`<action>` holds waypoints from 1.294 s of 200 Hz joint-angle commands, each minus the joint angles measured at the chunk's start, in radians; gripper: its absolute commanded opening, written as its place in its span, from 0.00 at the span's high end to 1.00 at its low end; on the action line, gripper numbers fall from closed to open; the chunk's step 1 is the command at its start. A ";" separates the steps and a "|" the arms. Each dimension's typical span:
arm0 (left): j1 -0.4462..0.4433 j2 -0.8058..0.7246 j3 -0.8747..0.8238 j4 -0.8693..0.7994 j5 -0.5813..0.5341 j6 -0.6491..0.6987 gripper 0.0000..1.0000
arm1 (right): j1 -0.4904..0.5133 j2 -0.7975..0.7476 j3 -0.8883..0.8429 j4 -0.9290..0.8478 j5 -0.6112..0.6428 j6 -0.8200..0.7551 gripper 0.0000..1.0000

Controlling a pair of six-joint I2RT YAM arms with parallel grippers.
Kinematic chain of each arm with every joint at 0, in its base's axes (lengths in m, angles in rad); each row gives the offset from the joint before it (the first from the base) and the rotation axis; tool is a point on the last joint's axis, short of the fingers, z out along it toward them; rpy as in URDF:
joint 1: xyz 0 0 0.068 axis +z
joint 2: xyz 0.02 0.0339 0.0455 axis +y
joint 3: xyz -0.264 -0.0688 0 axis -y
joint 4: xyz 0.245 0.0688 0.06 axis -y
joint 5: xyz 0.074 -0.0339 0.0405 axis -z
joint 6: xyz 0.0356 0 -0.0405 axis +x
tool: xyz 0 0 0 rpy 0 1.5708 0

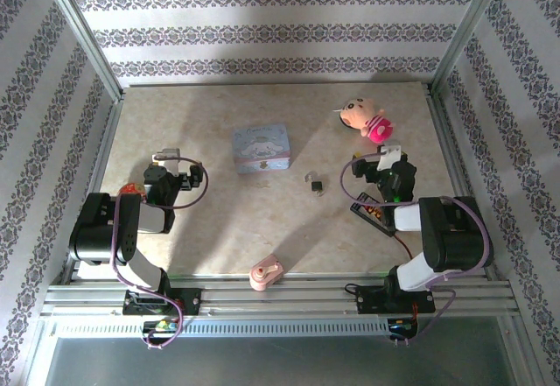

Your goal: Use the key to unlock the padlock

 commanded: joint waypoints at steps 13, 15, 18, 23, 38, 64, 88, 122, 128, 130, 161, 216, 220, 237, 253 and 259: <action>0.003 -0.010 -0.031 0.093 -0.036 -0.014 0.01 | -0.018 -0.008 0.006 -0.022 -0.115 0.014 0.02; 0.003 -0.009 -0.029 0.092 -0.035 -0.014 0.01 | -0.018 -0.007 0.006 -0.021 -0.119 0.013 0.02; 0.003 -0.010 -0.028 0.089 -0.034 -0.013 0.01 | -0.018 -0.006 0.004 -0.020 -0.123 0.011 0.02; 0.003 -0.009 -0.024 0.082 -0.032 -0.013 0.01 | -0.019 -0.006 0.004 -0.019 -0.125 0.012 0.02; 0.003 -0.011 -0.003 0.044 -0.013 -0.005 0.01 | -0.019 -0.006 0.005 -0.020 -0.101 0.015 0.02; 0.001 -0.010 0.040 -0.038 0.046 0.018 0.01 | 0.001 -0.012 0.000 -0.024 0.126 0.064 0.02; 0.000 -0.010 0.041 -0.043 0.062 0.026 0.01 | 0.038 -0.013 -0.002 -0.022 0.243 0.055 0.02; 0.000 -0.010 0.041 -0.042 0.065 0.027 0.01 | 0.042 -0.013 -0.002 -0.012 0.266 0.060 0.02; 0.000 -0.010 0.041 -0.042 0.064 0.027 0.01 | 0.042 -0.013 -0.002 -0.012 0.266 0.060 0.02; 0.000 -0.009 0.041 -0.042 0.064 0.028 0.01 | 0.042 -0.013 -0.002 -0.012 0.266 0.060 0.02; 0.000 -0.009 0.041 -0.043 0.064 0.028 0.01 | 0.042 -0.013 -0.002 -0.012 0.268 0.058 0.02; 0.000 -0.009 0.045 -0.045 0.069 0.030 0.01 | 0.043 -0.012 -0.002 -0.013 0.269 0.058 0.02; 0.000 -0.010 0.045 -0.045 0.069 0.031 0.01 | 0.043 -0.012 -0.002 -0.013 0.269 0.058 0.02; 0.000 -0.010 0.045 -0.046 0.069 0.030 0.01 | 0.043 -0.012 -0.002 -0.013 0.269 0.058 0.02; 0.000 -0.010 0.045 -0.045 0.069 0.029 0.01 | 0.043 -0.012 -0.002 -0.013 0.269 0.058 0.02; 0.000 -0.010 0.045 -0.046 0.069 0.030 0.01 | 0.043 -0.012 -0.002 -0.013 0.269 0.059 0.02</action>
